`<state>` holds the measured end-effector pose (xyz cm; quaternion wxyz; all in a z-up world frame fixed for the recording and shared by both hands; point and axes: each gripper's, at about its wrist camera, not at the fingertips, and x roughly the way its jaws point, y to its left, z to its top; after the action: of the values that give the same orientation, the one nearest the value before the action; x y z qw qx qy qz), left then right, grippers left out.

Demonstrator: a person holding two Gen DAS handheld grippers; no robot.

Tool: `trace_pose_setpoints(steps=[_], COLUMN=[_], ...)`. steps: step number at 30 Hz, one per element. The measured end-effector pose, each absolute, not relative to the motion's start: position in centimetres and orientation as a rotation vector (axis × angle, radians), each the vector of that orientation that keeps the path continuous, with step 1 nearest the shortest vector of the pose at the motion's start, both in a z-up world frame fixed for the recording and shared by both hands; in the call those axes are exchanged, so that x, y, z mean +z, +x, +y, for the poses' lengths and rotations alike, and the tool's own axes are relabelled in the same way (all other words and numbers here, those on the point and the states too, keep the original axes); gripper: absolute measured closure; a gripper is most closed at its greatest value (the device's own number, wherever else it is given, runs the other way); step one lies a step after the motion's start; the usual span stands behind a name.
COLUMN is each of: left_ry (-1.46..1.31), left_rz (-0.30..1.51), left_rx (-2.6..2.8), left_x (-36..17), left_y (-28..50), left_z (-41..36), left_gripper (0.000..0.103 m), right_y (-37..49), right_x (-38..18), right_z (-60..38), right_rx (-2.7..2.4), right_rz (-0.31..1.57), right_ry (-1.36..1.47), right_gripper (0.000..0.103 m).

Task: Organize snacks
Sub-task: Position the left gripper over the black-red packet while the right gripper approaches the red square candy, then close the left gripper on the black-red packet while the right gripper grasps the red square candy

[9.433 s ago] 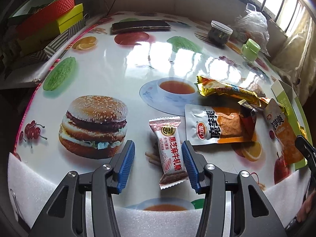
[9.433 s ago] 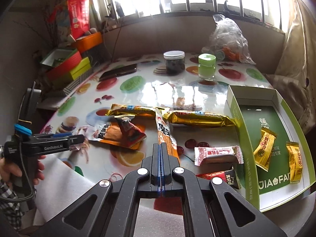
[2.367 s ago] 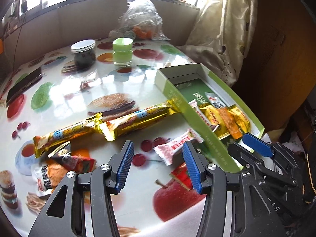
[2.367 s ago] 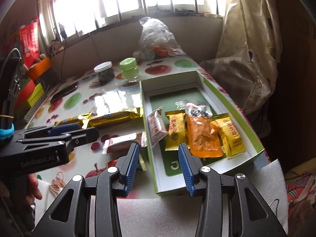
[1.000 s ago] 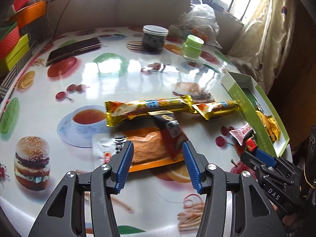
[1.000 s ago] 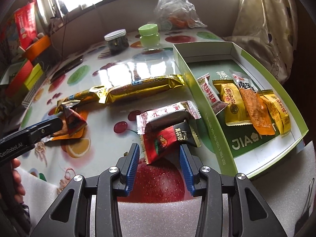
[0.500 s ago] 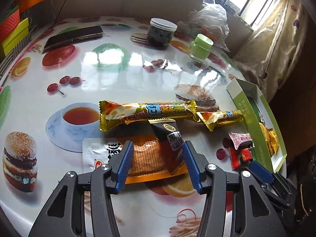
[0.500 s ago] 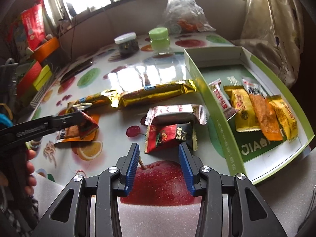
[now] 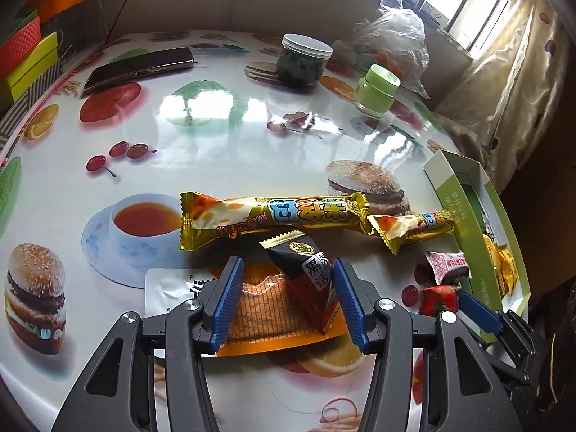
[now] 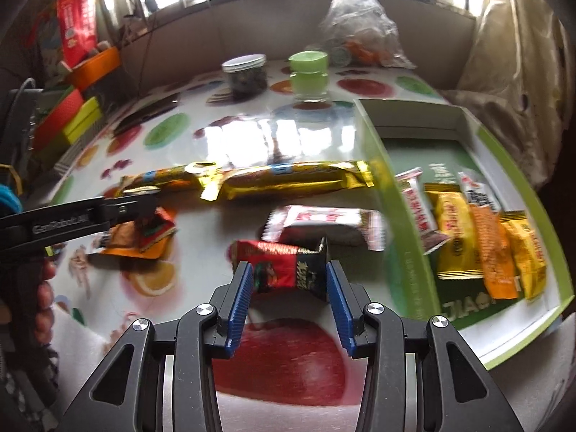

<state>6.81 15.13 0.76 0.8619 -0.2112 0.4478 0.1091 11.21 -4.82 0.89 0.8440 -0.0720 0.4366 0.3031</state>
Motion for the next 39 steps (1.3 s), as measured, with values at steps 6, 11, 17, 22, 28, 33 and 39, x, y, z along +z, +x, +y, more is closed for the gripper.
trace_pose_setpoints(steps=[6,11,17,22,28,33,39], left_ry=[-0.44,-0.439,-0.445,-0.445,-0.448,-0.449,-0.447], left_rz=[0.939,0.945,0.952,0.958,0.956,0.961,0.968], left_rx=[0.236,0.24,0.229,0.221,0.214,0.213,0.209], left_x=[0.7,0.7,0.7,0.7,0.7,0.8,0.7], left_y=[6.6,6.5,6.4,6.3,6.1,5.9,6.0], left_z=[15.4,15.5,15.5,15.5,15.5,15.5,15.2], left_gripper=[0.05,0.05,0.05,0.05,0.05,0.05,0.05], right_y=[10.1,9.9,10.7,11.2,10.2,10.3,11.0], right_x=[1.2,2.1,1.8,1.4,2.1,2.3,0.2], right_z=[-3.5,-3.3,-1.7,-0.9,-0.9,-0.3,0.9], right_rx=[0.771,0.742,0.835,0.857,0.979,0.919,0.9], right_rz=[0.948,0.848,0.833,0.83,0.909,0.844,0.899], right_ry=[-0.141,-0.24,-0.313,-0.326,-0.295,-0.36,-0.402], right_gripper=[0.062,0.062,0.06,0.057,0.057,0.057,0.057])
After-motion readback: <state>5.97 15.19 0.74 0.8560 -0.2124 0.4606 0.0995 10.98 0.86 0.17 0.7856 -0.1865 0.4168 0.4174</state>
